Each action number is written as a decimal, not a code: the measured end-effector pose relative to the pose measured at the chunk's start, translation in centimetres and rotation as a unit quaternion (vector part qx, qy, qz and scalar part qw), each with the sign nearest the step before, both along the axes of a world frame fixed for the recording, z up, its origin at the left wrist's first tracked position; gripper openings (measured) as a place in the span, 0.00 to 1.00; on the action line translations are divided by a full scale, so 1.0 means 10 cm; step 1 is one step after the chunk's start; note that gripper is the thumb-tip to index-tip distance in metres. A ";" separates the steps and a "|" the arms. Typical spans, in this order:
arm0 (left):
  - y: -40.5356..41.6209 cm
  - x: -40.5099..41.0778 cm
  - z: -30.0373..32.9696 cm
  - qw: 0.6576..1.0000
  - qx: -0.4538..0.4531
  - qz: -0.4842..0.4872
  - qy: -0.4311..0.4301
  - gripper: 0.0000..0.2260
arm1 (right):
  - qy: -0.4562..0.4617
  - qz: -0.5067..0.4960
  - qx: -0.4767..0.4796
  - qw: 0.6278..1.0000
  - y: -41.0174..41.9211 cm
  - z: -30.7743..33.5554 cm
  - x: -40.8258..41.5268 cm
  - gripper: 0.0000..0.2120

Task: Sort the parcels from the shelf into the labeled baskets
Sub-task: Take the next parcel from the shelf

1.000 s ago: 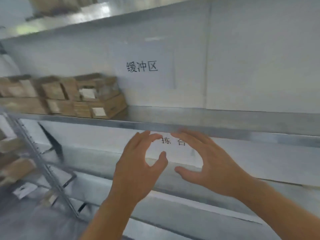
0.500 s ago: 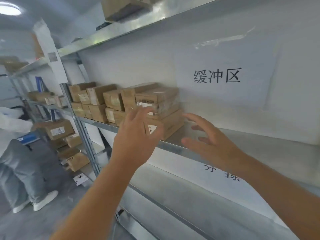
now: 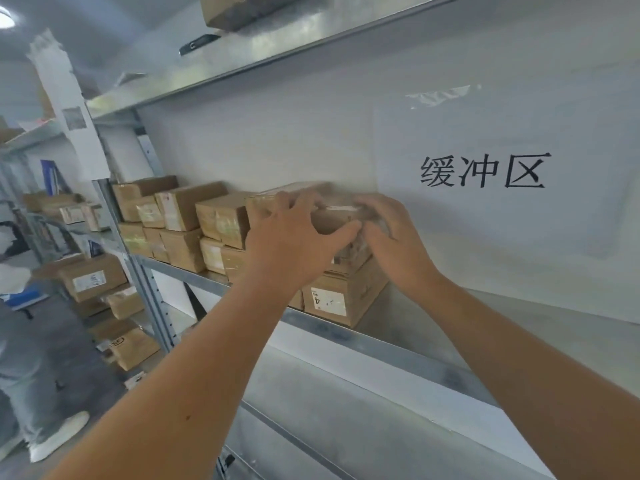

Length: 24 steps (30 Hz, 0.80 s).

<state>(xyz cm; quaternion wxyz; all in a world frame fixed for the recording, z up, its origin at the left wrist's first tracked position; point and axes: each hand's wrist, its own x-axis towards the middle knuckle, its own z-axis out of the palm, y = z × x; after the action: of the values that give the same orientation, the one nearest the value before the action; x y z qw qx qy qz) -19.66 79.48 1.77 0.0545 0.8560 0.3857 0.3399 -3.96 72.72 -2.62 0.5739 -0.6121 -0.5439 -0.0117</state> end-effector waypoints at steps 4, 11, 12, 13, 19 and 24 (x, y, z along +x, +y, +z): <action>0.04 0.03 0.01 0.999 -0.022 -0.021 -0.030 0.25 | 0.050 -0.008 0.049 0.998 -0.01 -0.06 -0.12 0.19; -0.19 -0.27 -0.11 0.976 -0.059 -0.107 -0.182 0.24 | 0.261 -0.043 0.148 0.953 -0.28 -0.01 -0.60 0.41; -0.22 -0.33 -0.16 0.967 -0.066 -0.125 -0.212 0.24 | 0.273 -0.046 0.166 0.946 -0.33 -0.03 -0.67 0.45; -0.26 -0.37 -0.21 0.956 -0.075 -0.148 -0.240 0.23 | 0.280 -0.053 0.184 0.941 -0.40 -0.03 -0.75 0.49; -0.49 -0.47 -0.49 0.892 -0.177 -0.268 -0.319 0.18 | 0.400 -0.048 0.276 0.872 -0.70 -0.05 -0.98 0.42; -0.86 -0.46 -0.67 0.837 -0.230 -0.357 -0.346 0.09 | 0.435 -0.026 0.227 0.871 -1.10 -0.15 -1.09 0.34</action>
<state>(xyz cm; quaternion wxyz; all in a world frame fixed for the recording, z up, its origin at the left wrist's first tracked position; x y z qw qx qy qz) -24.26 70.89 -4.90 0.4975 0.7238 0.0762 0.4720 -14.83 61.72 -4.14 0.8752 -0.4219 -0.2058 0.1173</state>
